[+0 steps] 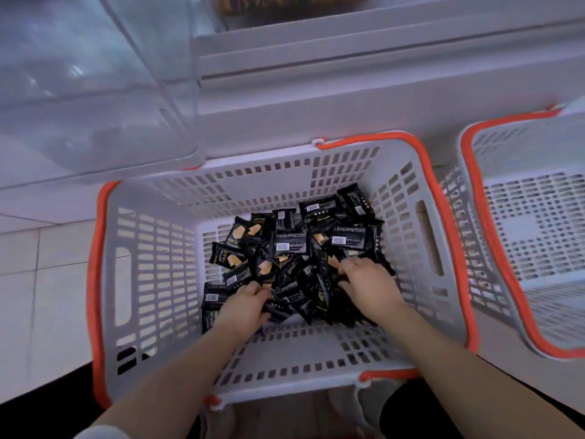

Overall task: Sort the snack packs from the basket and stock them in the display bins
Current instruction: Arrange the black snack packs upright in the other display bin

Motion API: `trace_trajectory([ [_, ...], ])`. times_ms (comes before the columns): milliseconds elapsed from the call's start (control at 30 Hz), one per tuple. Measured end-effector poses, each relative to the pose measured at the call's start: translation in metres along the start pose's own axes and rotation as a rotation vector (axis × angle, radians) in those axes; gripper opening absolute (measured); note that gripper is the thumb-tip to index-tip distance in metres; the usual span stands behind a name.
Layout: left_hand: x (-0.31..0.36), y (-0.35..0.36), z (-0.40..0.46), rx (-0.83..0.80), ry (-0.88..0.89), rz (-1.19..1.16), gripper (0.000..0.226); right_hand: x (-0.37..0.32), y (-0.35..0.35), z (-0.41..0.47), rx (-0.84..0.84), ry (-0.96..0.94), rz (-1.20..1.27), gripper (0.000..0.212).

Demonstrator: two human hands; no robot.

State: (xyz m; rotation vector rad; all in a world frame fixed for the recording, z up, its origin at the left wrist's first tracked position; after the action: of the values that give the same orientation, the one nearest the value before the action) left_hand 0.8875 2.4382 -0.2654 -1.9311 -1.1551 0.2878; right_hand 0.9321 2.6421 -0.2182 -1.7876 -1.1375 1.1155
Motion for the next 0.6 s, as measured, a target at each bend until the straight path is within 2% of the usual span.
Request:
trace_trajectory([
  [133, 0.007, 0.005, 0.007, -0.014, -0.018, 0.191, 0.049, 0.027, -0.032, -0.018, 0.193, 0.343, 0.571, 0.016],
  [233, 0.014, 0.001, 0.005, 0.022, -0.010, 0.259, 0.050, 0.037, -0.037, -0.031, 0.241, 0.498, 0.822, 0.010],
  [300, 0.014, -0.009, 0.001, 0.052, -0.035, 0.106, 0.041, 0.037, -0.033, -0.039, 0.235, 0.615, 1.045, 0.015],
  [400, 0.017, -0.041, -0.012, 0.146, -0.022, -0.297, 0.025, 0.022, -0.024, -0.048, 0.168, 0.761, 1.396, 0.020],
  [500, 0.029, -0.083, -0.031, 0.271, 0.074, -0.559, 0.015, -0.010, -0.024, -0.050, 0.027, 0.754, 1.702, 0.010],
  [600, 0.036, -0.114, -0.061, 0.358, 0.144, -0.700, 0.028, -0.037, -0.027, -0.055, -0.041, 0.763, 1.774, 0.008],
])
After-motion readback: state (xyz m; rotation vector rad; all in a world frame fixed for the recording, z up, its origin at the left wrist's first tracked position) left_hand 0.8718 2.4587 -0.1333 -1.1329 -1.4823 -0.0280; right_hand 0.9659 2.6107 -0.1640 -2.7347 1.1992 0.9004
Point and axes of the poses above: each hand's wrist, its own z-axis towards the middle knuckle, its own y-axis out of the palm, x = y × z, the point moved 8 cm from there along z, towards the middle knuckle, and after that the axes turned 8 degrees about x, right-handed, at the moved point
